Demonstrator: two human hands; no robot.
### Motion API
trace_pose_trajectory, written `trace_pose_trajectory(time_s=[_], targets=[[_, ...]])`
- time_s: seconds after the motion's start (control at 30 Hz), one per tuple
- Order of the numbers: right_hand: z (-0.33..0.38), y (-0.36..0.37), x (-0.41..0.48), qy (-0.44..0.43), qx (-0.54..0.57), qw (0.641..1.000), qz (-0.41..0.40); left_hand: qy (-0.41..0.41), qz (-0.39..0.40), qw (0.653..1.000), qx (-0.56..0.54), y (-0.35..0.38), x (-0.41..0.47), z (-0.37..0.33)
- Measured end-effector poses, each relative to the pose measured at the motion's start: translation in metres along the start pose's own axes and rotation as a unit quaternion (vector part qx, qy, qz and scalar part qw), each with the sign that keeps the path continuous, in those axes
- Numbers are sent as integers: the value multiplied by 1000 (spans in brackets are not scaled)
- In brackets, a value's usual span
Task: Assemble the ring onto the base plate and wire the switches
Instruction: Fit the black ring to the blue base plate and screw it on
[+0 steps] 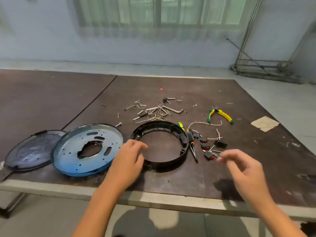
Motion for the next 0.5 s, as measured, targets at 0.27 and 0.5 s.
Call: trace_pose_trajectory(time_s=[0.27, 0.5], targets=[[-35, 88, 115, 24, -43, 996, 72, 64, 13, 989, 129, 52, 22, 15], [-65, 131, 168, 48, -153, 978, 134, 87, -64, 993, 50, 53, 21, 22]])
Point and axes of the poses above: each hand's wrist, its own x-axis towards the middle knuckle, its own y-axis out of the palm, z = x × y, the point moved 3 cm from there along x, towards the middle knuckle, and after that the axes turned 7 degrees about -x, right-handed, at the moved point
